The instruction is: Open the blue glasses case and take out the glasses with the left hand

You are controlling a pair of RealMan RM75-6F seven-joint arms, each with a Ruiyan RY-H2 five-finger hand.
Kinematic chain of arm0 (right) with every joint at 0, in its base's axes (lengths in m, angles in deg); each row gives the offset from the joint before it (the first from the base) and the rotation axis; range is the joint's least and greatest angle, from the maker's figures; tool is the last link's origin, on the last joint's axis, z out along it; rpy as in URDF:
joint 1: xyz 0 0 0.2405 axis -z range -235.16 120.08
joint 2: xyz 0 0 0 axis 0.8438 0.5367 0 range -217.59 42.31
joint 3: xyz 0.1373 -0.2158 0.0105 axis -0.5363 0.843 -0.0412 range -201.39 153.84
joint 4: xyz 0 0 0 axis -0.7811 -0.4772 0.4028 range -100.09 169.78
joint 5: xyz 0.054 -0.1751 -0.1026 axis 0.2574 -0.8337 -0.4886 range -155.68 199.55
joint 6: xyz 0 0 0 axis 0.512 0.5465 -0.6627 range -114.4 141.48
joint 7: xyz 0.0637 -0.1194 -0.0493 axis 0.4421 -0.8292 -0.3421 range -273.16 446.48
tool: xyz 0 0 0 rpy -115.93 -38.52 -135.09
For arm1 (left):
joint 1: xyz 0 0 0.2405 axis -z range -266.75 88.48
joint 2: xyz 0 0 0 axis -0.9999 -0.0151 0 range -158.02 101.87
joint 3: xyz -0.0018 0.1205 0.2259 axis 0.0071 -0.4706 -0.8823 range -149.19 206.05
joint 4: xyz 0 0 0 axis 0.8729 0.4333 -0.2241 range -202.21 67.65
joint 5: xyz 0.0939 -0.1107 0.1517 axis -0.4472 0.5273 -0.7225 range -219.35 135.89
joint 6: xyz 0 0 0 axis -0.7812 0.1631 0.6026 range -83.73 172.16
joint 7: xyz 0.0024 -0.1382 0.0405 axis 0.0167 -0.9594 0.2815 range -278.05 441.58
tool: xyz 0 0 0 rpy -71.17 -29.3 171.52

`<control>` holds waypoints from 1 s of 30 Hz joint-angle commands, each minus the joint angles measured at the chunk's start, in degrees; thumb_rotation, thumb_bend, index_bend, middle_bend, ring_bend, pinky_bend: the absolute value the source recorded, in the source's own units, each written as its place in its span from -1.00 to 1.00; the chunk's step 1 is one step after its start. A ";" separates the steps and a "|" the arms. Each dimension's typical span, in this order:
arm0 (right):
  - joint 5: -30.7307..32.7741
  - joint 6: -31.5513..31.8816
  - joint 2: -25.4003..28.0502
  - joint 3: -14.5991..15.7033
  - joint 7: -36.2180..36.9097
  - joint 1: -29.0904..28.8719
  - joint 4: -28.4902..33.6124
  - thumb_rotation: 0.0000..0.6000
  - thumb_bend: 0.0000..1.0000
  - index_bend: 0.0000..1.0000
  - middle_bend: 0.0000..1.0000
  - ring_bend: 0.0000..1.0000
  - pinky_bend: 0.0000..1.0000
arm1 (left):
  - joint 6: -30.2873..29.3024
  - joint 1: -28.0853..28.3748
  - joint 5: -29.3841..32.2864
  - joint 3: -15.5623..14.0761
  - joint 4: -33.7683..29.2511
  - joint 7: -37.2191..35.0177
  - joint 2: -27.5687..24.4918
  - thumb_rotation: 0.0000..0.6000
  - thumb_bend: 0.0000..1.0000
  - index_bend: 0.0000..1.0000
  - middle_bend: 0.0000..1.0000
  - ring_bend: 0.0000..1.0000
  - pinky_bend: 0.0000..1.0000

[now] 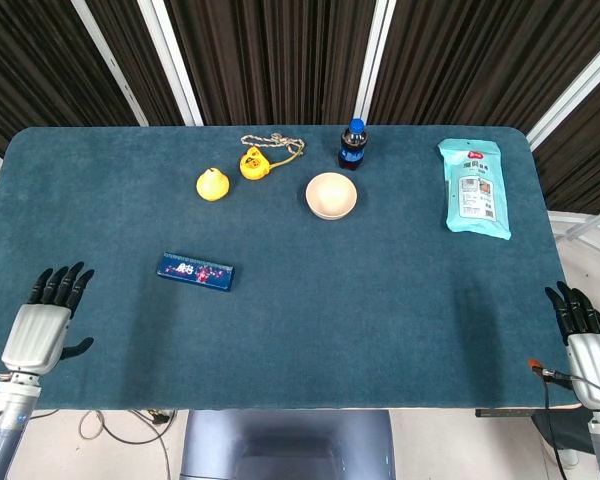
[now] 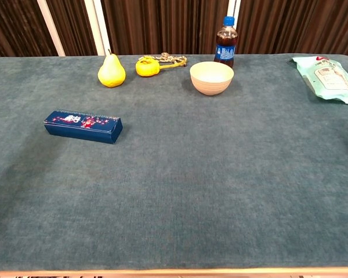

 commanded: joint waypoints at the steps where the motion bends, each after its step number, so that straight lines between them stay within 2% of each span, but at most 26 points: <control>1: 0.27 -0.23 0.02 -0.09 0.04 -0.06 0.09 1.00 -0.76 -1.00 -1.00 -1.00 -0.58 | 3.21 3.09 1.33 2.09 -0.52 3.61 -0.24 1.00 -0.85 -1.00 -0.99 -1.00 -0.96; 7: 0.83 -0.83 -0.16 -0.31 -0.39 -0.33 -0.05 1.00 -0.76 -1.00 -1.00 -1.00 -0.58 | 13.82 10.79 9.33 6.81 0.32 8.64 2.16 1.00 -0.72 -1.00 -0.87 -1.00 -0.95; 13: 1.51 -1.16 -0.13 -0.48 -0.38 -0.33 -0.04 1.00 -0.76 -1.00 -1.00 -1.00 -0.58 | 22.79 17.56 16.33 8.98 6.09 12.98 6.08 1.00 -0.57 -1.00 -0.79 -1.00 -0.93; 19: 2.18 -1.46 -0.11 -0.66 -0.54 -0.34 -0.07 1.00 -0.76 -1.00 -1.00 -1.00 -0.58 | 27.25 21.58 20.33 9.14 11.43 15.25 9.81 1.00 -0.42 -1.00 -0.73 -1.00 -0.92; 30: 2.57 -1.39 -0.31 -0.83 -1.17 -0.29 -0.22 1.00 -0.75 -1.00 -1.00 -1.00 -0.58 | 31.51 25.93 22.95 8.25 17.06 15.61 13.55 1.00 -0.41 -1.00 -0.63 -1.00 -0.90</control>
